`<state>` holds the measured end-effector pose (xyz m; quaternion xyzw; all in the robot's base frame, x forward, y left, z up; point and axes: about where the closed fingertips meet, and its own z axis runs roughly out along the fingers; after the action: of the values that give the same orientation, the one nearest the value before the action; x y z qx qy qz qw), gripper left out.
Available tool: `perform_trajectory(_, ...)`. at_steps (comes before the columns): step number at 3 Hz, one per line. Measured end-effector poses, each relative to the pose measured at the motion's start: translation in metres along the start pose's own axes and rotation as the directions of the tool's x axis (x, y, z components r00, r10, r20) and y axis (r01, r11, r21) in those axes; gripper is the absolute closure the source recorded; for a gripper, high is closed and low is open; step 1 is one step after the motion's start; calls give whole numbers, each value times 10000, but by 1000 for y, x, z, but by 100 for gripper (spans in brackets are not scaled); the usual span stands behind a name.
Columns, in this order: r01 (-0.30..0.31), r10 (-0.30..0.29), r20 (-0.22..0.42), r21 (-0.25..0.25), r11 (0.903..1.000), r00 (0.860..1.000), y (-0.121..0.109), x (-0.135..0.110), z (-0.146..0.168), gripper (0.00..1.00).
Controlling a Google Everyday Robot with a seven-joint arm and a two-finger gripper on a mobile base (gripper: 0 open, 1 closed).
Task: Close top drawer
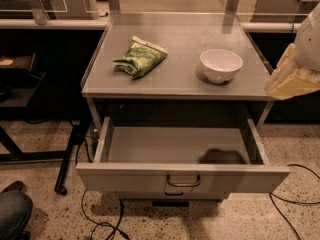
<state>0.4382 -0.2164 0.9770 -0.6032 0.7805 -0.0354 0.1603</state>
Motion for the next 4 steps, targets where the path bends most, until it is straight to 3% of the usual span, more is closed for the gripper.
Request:
perform_trajectory(1, 1, -1, -3, 7, 10000, 10000, 0, 0, 0, 100)
perform_trajectory(2, 38, -21, -269, 651, 9979, 9996, -10, 11, -12, 100)
perform_trajectory(3, -169, 187, -692, 263, 9995, 9974, 8, 33, 16, 100)
perform_trajectory(4, -371, 310, -935, -645, 9972, 9951, 39, 52, 72, 100)
